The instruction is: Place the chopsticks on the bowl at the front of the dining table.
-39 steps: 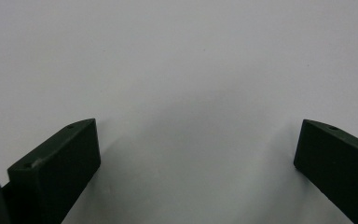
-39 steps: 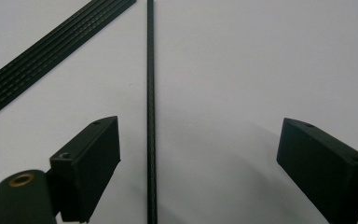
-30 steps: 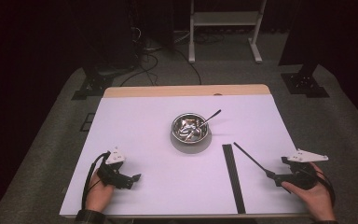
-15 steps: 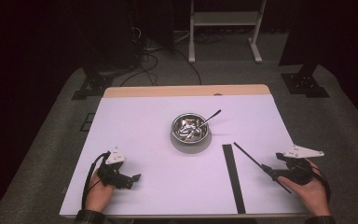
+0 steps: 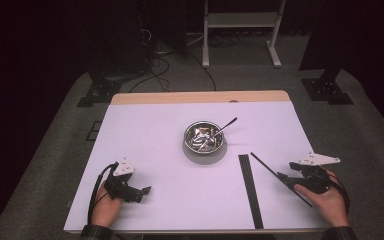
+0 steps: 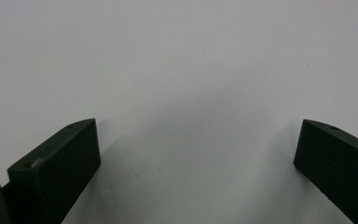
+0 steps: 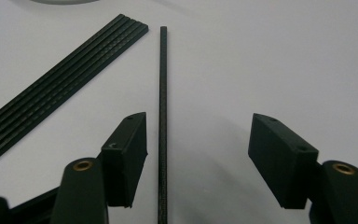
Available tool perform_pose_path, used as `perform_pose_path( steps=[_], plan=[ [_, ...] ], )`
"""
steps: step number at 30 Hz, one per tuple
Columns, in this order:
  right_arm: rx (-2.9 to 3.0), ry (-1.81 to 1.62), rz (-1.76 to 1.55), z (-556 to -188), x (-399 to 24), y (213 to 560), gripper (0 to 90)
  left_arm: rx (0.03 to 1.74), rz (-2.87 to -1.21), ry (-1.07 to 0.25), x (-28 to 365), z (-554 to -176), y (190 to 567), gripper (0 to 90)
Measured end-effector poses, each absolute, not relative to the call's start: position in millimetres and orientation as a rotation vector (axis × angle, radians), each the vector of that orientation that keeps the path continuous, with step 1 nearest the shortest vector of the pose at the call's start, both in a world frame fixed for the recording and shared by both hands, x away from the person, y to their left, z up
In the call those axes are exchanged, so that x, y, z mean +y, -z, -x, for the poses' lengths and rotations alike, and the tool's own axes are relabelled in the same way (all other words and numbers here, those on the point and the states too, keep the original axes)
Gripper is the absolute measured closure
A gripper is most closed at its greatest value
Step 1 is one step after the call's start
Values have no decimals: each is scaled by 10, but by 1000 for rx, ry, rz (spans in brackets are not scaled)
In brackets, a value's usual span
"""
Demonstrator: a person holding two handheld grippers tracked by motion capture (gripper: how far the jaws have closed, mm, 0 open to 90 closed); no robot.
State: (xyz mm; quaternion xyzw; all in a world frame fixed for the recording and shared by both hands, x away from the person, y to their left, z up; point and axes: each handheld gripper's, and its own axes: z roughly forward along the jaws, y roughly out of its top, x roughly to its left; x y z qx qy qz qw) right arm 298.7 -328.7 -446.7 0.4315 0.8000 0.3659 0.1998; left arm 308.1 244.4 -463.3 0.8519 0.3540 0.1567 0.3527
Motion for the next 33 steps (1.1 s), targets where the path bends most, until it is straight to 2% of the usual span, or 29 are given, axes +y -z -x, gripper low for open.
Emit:
perform_pose_path(
  steps=[8,15,21,33],
  plan=[
    [2270,-1027,-1209,-3031,-3256,4495,423,916,-2204,-406,2443,-3081,4633,0],
    [2311,-994,-1179,-3063,-3179,4526,508,916,-2204,-405,2444,-3081,4633,0],
    [2325,-1025,-1166,-3094,-3149,4517,618,916,-2203,-405,2443,-3081,4633,0],
    [2359,-1009,-1182,-3140,-3132,4548,725,916,-2204,-405,2444,-3081,4633,0]
  ],
)
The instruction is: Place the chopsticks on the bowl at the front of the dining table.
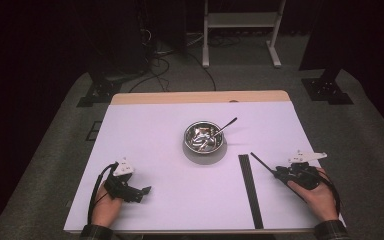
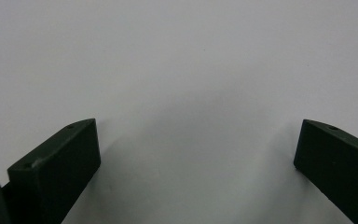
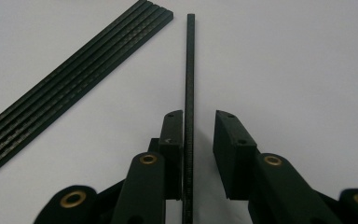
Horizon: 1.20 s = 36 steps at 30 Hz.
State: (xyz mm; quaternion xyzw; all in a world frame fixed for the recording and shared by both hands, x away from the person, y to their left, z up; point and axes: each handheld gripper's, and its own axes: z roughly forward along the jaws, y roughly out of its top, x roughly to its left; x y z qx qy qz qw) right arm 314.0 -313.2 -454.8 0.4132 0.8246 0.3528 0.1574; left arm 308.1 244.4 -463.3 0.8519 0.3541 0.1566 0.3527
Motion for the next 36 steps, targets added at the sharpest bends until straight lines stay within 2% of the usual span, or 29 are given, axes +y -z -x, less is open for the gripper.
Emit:
perform_pose_path(
  steps=[12,36],
  plan=[
    [2365,-1002,-1180,-3131,-3127,4549,850,915,-2203,-406,2443,-3080,4633,0],
    [2360,-993,-1206,-3094,-3159,4529,856,916,-2204,-404,2444,-3083,4633,0]
  ],
)
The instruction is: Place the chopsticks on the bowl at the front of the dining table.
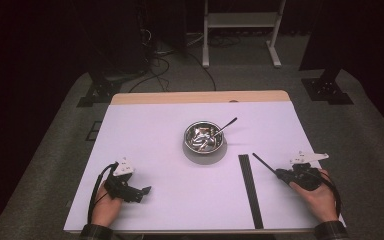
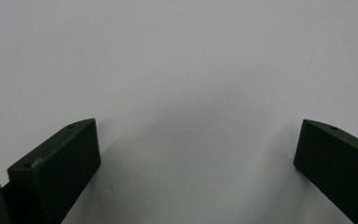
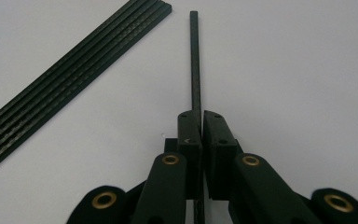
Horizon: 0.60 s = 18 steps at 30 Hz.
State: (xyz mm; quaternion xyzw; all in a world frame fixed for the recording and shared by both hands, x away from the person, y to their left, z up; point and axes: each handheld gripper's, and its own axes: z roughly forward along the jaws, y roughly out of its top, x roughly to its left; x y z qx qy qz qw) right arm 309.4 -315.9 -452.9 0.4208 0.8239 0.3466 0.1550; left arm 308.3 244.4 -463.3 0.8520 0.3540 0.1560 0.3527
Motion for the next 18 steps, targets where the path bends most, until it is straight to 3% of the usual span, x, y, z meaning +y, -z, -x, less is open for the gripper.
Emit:
perform_pose_path(
  steps=[18],
  plan=[
    [2329,-1026,-1197,-3079,-3189,4431,856,916,-2204,-405,2443,-3081,4633,0]
  ],
)
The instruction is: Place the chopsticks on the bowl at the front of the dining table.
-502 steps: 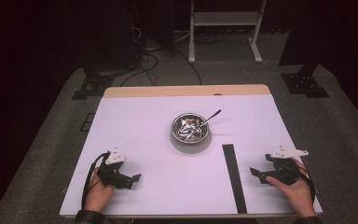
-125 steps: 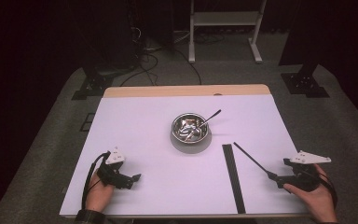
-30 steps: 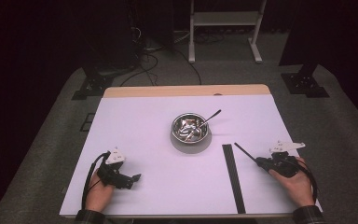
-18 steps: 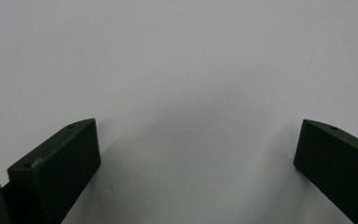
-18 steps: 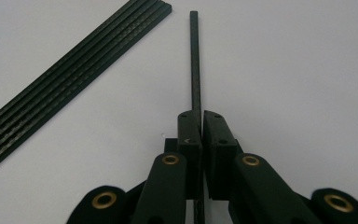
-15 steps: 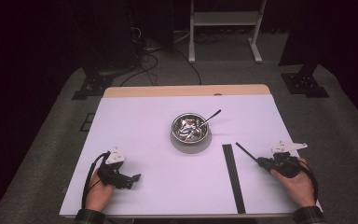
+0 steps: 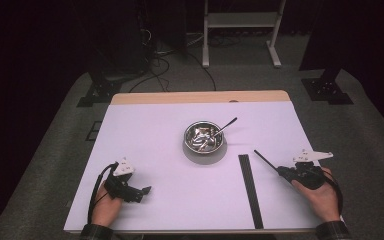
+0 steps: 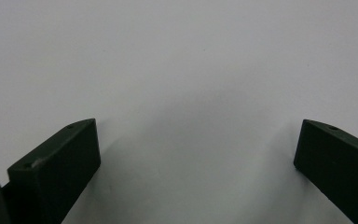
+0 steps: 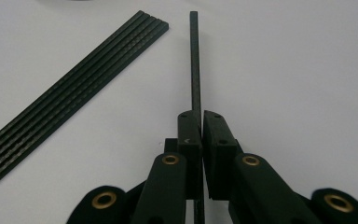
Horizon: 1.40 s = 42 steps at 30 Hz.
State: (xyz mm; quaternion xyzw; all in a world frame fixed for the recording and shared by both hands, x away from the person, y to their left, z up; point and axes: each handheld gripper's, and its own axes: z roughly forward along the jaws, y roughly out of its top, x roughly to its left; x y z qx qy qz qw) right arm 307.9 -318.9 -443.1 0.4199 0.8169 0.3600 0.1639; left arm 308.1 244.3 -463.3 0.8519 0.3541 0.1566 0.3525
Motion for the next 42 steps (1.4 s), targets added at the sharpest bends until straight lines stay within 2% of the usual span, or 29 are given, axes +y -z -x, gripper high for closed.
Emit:
perform_pose_path(
  steps=[42],
  plan=[
    [2307,-1113,-1117,-3184,-2962,4165,856,915,-2204,-404,2445,-3083,4633,0]
  ],
)
